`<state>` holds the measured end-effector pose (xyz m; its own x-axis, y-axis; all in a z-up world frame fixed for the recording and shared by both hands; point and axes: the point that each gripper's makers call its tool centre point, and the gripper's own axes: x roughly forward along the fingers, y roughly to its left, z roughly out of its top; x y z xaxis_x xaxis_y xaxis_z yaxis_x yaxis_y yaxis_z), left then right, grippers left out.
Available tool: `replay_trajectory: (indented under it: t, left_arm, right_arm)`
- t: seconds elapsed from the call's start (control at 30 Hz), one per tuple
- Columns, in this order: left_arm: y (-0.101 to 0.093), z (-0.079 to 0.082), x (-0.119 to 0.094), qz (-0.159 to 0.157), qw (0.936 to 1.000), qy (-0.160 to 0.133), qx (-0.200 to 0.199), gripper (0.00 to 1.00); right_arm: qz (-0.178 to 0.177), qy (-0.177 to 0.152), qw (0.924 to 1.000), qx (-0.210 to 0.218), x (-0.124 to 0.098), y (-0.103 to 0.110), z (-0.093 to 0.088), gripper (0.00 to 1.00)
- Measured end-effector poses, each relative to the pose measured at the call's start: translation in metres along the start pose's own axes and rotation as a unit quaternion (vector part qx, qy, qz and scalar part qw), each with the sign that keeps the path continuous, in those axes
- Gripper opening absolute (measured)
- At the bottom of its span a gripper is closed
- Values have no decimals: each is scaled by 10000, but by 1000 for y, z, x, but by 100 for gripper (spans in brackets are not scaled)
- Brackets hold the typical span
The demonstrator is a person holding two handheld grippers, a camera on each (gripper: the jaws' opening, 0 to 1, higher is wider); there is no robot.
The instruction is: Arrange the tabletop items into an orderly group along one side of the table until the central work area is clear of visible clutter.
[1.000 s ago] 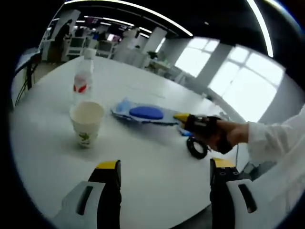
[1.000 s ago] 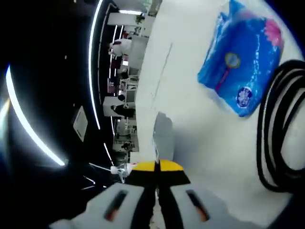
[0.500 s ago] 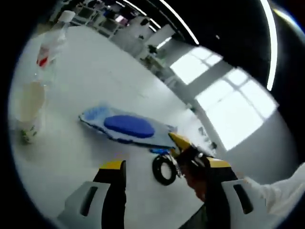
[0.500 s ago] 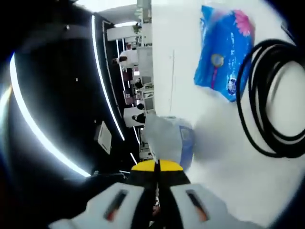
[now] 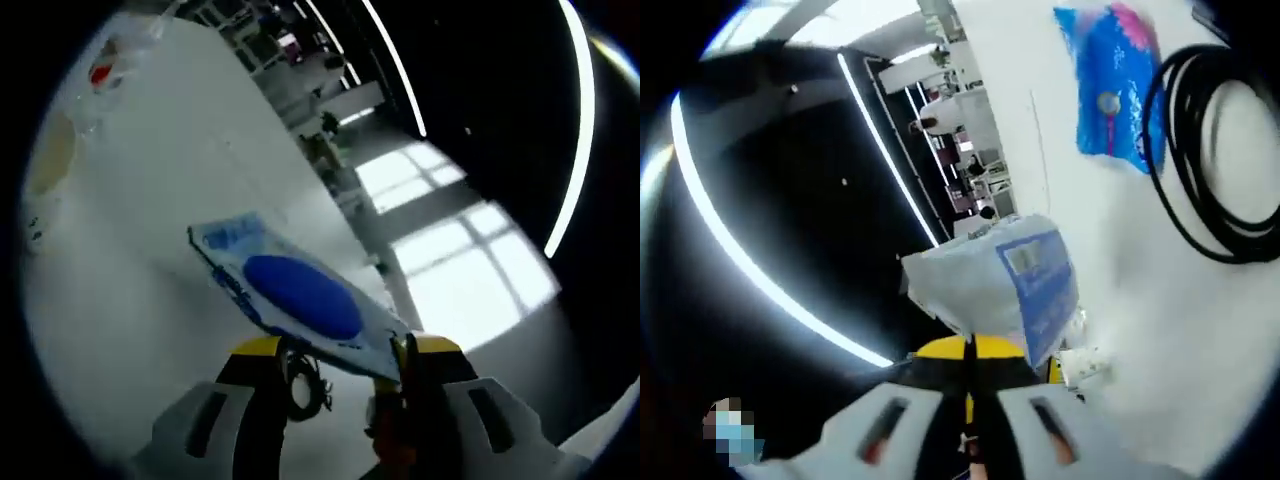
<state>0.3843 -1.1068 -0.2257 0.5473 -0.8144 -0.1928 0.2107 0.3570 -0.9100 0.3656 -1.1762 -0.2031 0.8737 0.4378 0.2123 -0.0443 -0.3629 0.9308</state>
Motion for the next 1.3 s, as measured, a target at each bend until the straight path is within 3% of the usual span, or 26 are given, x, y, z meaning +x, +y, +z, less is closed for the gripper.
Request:
replay_trajectory:
  t: [0.13,0.2,0.43,0.53,0.57,0.63,0.67,0.77,0.9,0.93,1.0,1.07,1.3]
  left_arm:
    - [3,5,-3,142,9996,-126,189,12]
    - [4,8,-7,180,9994,-203,216,1]
    - [-18,21,-12,-238,9982,-549,46,0]
    - [-41,27,-17,-900,9925,-751,-338,0]
    - [-48,22,-18,-1112,9900,-575,-652,0]
    - [-54,24,-19,-1288,9864,-657,-775,0]
    - [-62,24,-20,-1514,9820,-684,-900,1]
    - [-79,21,-18,-1870,9720,-693,-1243,16]
    - [-94,2,-12,-2063,9680,-322,-1391,45]
    - [-95,2,-11,-2072,9671,-343,-1433,47]
    - [-94,0,-11,-2088,9642,-367,-1596,47]
    - [-90,-3,-11,-2021,9656,-349,-1598,44]
    - [-76,-22,-16,-1825,9672,-153,-1759,41]
  right_arm:
    - [255,39,9996,130,-2,16,-9,0]
    - [417,181,9989,93,-1,29,-24,0]
    - [616,739,9952,-192,1,44,-45,0]
    - [1029,888,9906,-142,-2,66,-60,0]
    - [1210,938,9881,-151,-4,77,-65,0]
    - [1328,1194,9834,-310,-6,86,-72,0]
    - [1405,1208,9822,-300,-5,90,-73,0]
    - [1600,1252,9787,-301,-5,97,-70,0]
    - [1898,1126,9752,-149,-8,101,-61,0]
    - [1914,1118,9750,-144,-8,100,-59,0]
    - [2164,872,9721,-258,-10,106,-50,0]
    - [2306,760,9700,-99,-13,111,-45,0]
    - [2437,853,9656,-290,-14,124,-51,0]
